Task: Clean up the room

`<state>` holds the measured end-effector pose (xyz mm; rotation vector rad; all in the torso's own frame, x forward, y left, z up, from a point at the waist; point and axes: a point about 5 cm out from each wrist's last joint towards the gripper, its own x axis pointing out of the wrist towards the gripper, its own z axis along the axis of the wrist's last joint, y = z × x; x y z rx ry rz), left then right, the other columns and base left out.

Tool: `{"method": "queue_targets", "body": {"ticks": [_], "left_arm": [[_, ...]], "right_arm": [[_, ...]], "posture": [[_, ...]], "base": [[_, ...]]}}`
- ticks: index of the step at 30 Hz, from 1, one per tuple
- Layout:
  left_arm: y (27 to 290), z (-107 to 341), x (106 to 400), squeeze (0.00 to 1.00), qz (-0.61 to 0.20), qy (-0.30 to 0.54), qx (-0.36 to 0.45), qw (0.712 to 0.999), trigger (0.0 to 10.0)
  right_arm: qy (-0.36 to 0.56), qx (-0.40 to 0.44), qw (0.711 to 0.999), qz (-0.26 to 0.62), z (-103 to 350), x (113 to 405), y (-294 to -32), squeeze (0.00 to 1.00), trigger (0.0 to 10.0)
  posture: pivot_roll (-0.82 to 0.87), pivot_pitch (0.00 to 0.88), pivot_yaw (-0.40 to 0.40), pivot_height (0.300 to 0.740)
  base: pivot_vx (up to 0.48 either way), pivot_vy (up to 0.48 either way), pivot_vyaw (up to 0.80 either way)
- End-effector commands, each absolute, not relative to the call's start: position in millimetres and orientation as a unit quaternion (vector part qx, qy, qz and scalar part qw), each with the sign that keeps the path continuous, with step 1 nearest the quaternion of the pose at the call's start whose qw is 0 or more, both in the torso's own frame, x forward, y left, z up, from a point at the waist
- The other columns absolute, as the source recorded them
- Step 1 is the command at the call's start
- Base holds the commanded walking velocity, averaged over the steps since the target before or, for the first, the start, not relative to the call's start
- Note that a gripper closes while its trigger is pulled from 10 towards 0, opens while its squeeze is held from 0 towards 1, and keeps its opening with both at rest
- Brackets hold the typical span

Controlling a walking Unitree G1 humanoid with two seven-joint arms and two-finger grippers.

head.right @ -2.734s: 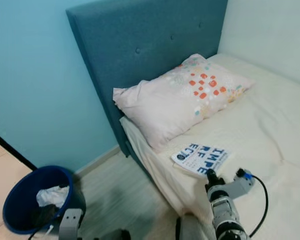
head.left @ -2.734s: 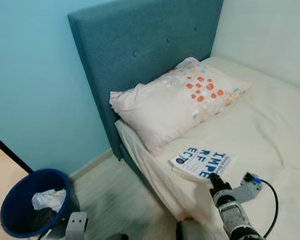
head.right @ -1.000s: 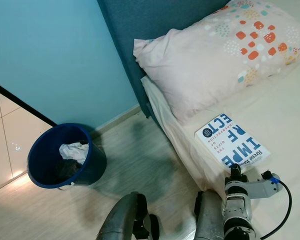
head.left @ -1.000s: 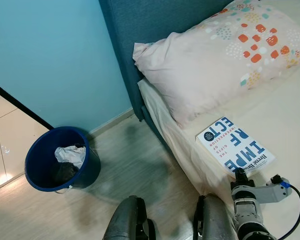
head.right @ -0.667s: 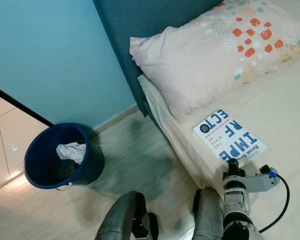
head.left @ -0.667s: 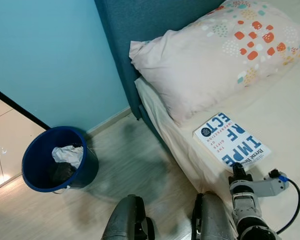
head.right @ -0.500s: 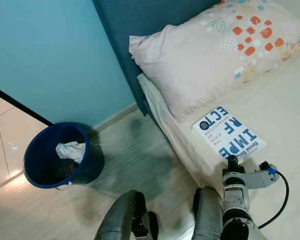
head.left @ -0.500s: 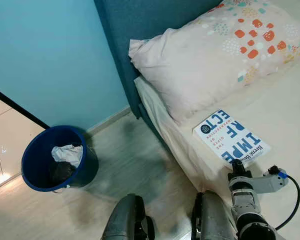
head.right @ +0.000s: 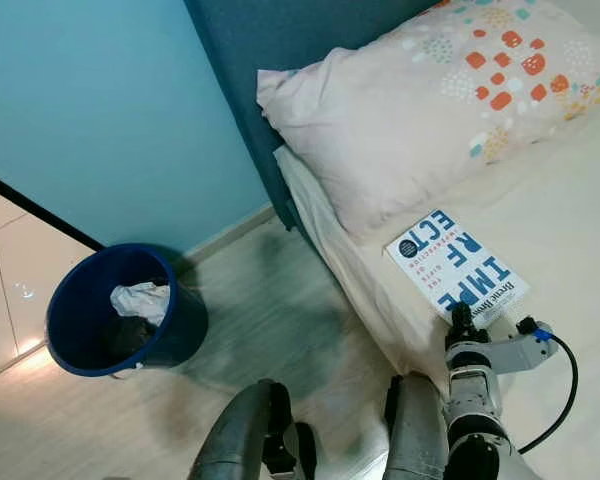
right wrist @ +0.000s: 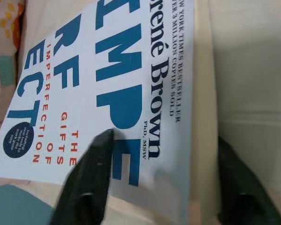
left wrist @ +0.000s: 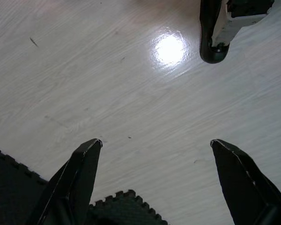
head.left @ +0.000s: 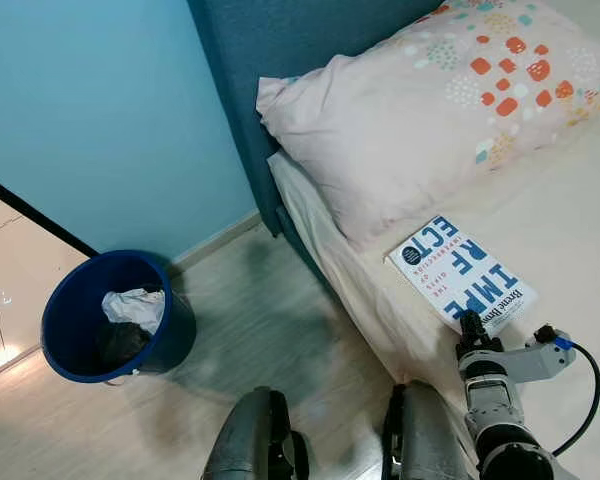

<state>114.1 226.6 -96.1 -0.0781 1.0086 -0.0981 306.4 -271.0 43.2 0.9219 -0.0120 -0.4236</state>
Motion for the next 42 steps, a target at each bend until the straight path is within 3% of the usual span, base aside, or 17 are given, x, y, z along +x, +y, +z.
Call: {"method": "queue_targets", "body": {"ticks": [1, 11, 20, 21, 32, 42], "left_arm": [[220.9, -102.1, 102.8, 0.00, -0.037, 0.507, -0.051, 0.860, 10.0], [209.5, -101.5, 118.1, 0.00, -0.035, 0.503, -0.057, 0.862, 10.0], [205.1, -101.6, 125.1, 0.00, -0.028, 0.511, -0.056, 0.857, 10.0], [203.1, -101.1, 128.7, 0.00, -0.028, 0.511, -0.056, 0.858, 10.0], [202.2, -93.4, 154.1, 0.00, -0.003, 0.491, -0.054, 0.870, 10.0], [208.4, -84.3, 174.6, 0.00, 0.039, 0.462, -0.043, 0.885, 10.0]], "right_arm": [[0.036, 0.448, 0.865, -0.222, 23.7, 292.2, -269.1, 1.00, 10.0], [0.073, 0.444, 0.863, -0.228, 12.7, 284.9, -265.4, 1.00, 10.0], [0.102, 0.429, 0.869, -0.224, -9.7, 259.1, -262.9, 1.00, 10.0], [0.095, 0.420, 0.875, -0.223, -8.9, 256.9, -266.2, 0.00, 10.0], [0.063, 0.353, 0.923, -0.142, 15.7, 277.6, -264.1, 0.00, 10.0], [0.064, 0.348, 0.928, -0.116, 27.4, 294.2, -256.7, 0.00, 10.0]], "posture": [[0.12, 0.402, 0.108, 0.630], [0.07, 0.350, 0.067, 0.630], [0.01, 0.285, 0.034, 0.630], [0.00, 0.272, 0.033, 0.630], [-0.05, 0.169, -0.005, 0.645], [-0.05, 0.129, -0.017, 0.680]], "base": [[0.000, 0.000, 0.00], [0.000, 0.000, 0.00], [0.000, 0.000, 0.00], [0.000, 0.000, 0.00], [0.000, 0.000, 0.00], [0.000, 0.000, 0.00]]}}
